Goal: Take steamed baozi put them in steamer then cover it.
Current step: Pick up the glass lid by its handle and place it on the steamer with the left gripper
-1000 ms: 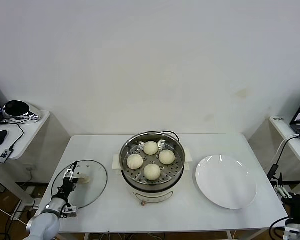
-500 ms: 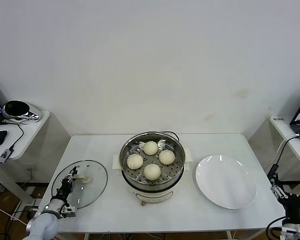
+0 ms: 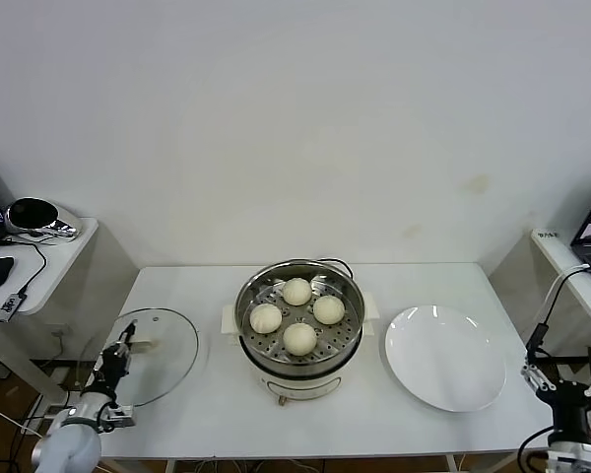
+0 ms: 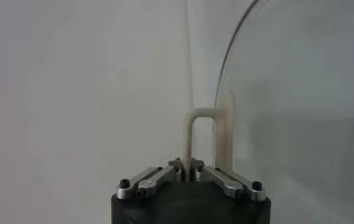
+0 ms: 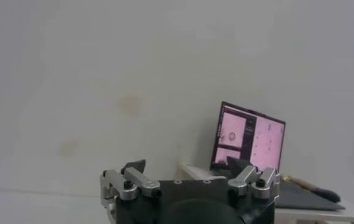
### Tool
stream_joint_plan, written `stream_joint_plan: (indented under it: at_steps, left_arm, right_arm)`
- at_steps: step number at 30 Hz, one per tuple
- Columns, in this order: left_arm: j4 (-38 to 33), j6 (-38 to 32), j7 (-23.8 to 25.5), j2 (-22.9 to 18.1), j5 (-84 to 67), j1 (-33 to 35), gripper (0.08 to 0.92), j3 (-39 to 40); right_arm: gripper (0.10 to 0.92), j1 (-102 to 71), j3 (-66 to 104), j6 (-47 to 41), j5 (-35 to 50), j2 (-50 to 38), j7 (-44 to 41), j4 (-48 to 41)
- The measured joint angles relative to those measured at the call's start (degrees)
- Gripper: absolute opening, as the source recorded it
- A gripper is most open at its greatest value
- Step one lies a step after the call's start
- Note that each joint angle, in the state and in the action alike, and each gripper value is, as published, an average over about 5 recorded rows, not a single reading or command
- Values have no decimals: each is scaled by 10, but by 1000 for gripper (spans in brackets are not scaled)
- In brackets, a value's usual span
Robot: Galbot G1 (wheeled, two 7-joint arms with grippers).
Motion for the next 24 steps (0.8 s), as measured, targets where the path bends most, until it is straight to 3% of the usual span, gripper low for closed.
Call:
stream_joint_plan:
  at_steps: [13, 18, 24]
  left_arm:
    - [-227, 117, 86, 54, -72, 89, 144, -69]
    - [-300, 167, 109, 88, -112, 77, 144, -36]
    - [-356, 231, 133, 112, -143, 17, 144, 62]
  right_arm:
    - [823, -9, -31, 5, -16, -2, -5, 0]
    - [823, -5, -46, 6, -29, 4, -7, -2]
    - [823, -1, -59, 4, -43, 12, -10, -5]
